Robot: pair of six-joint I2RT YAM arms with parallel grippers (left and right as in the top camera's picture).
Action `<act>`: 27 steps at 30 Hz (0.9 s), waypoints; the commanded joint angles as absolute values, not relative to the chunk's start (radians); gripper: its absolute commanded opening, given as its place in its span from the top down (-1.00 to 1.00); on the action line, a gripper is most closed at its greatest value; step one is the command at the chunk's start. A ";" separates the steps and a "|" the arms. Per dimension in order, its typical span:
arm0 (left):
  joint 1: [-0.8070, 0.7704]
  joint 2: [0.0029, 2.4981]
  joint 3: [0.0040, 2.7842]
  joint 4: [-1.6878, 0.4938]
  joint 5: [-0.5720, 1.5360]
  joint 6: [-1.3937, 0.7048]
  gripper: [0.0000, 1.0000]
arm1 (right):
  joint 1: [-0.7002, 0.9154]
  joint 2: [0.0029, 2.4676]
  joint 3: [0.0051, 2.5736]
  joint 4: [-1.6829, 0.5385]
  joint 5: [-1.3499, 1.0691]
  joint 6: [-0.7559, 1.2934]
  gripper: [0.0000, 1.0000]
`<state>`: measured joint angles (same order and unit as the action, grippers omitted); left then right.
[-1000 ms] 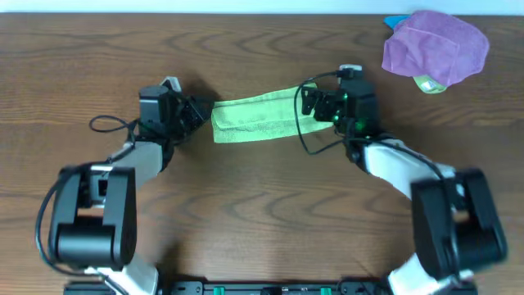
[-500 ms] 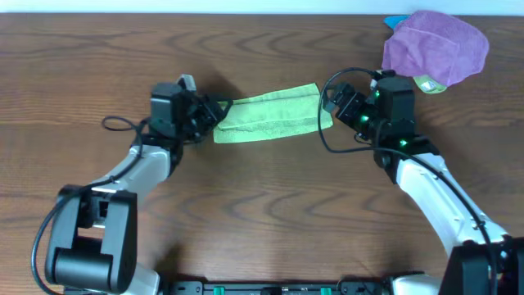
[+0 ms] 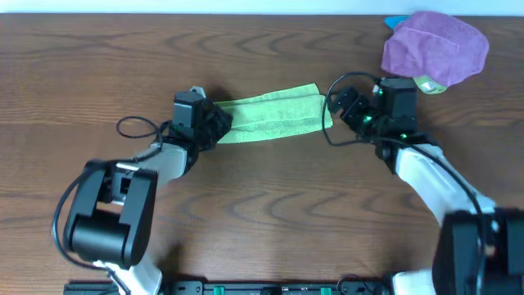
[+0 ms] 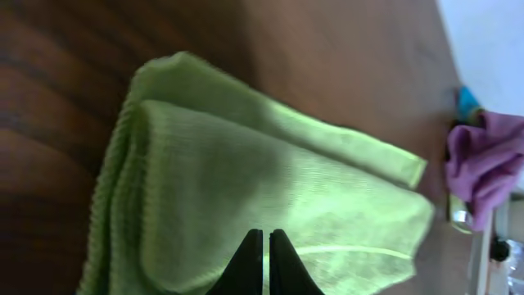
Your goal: Fold the cloth
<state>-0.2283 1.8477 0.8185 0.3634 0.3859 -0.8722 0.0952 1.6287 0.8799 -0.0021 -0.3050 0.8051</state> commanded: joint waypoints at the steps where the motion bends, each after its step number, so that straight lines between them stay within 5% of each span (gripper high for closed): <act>1: -0.229 1.888 0.835 0.375 0.359 -0.880 0.88 | 0.089 1.690 0.883 0.032 -0.366 0.815 -0.99; 27: -0.229 1.894 0.835 0.363 0.314 -0.879 0.88 | 0.130 1.911 0.883 0.173 -0.409 0.888 -0.88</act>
<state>-0.2283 1.8854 0.8185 0.3664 0.3321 -0.8795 0.1040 1.8599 0.8810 0.1688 -0.4000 0.8608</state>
